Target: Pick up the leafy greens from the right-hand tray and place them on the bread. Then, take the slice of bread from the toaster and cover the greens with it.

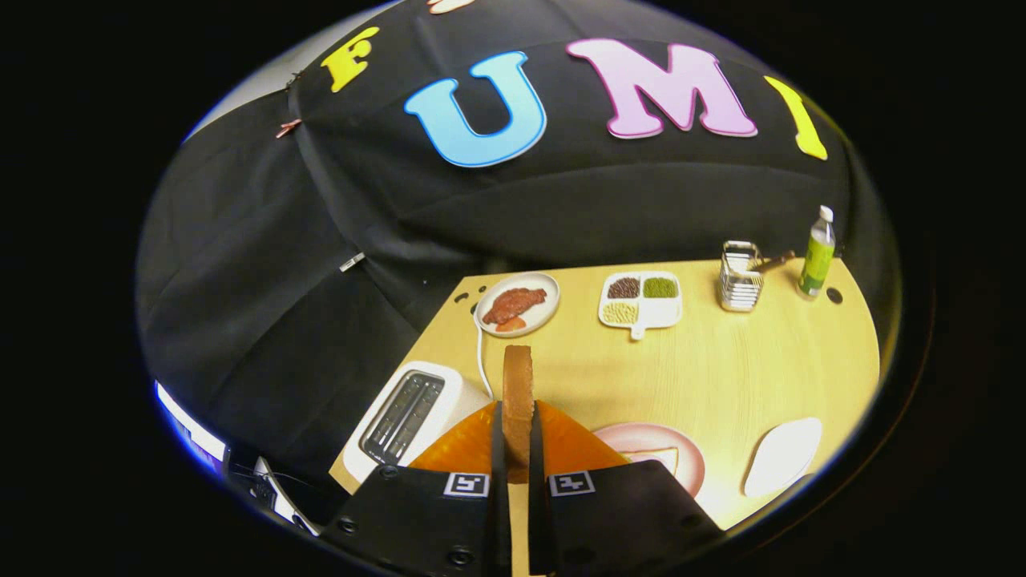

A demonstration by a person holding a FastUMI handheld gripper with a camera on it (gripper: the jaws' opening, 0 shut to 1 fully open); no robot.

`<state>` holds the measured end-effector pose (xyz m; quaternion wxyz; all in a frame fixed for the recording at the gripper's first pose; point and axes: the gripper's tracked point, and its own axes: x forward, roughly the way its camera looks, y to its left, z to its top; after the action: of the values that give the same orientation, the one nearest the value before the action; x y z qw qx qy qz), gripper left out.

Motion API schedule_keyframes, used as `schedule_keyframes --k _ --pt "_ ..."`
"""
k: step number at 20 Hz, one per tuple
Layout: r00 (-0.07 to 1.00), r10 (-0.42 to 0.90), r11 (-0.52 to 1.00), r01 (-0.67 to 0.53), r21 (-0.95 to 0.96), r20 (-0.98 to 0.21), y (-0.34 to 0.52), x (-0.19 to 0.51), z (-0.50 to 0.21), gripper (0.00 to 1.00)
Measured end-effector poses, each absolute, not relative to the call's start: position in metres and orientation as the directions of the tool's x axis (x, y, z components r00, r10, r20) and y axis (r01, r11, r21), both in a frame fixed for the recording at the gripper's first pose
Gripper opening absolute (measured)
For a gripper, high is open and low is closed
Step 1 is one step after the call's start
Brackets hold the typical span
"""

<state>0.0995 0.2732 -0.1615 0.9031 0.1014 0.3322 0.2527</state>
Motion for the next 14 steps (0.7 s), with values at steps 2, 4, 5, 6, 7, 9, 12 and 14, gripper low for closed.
schedule_keyframes --k 2,4,5,6,7,9,12,14 --pt "0.640 0.521 0.853 -0.368 0.370 -0.565 0.265 0.095 -0.177 0.13" --pt "0.636 0.513 0.858 -0.350 0.377 -0.577 0.254 0.093 -0.191 0.13" --pt "0.634 0.507 0.861 -0.341 0.378 -0.584 0.249 0.093 -0.199 0.13" --pt "0.632 0.501 0.864 -0.328 0.381 -0.591 0.244 0.091 -0.206 0.13" --pt "0.630 0.497 0.866 -0.315 0.389 -0.597 0.241 0.091 -0.214 0.13" --pt "0.613 0.492 0.868 -0.294 0.400 -0.618 0.232 0.089 -0.233 0.13" --pt "0.595 0.483 0.873 -0.268 0.407 -0.642 0.226 0.085 -0.259 0.13" --pt "0.583 0.487 0.869 -0.253 0.425 -0.650 0.225 0.081 -0.269 0.13"
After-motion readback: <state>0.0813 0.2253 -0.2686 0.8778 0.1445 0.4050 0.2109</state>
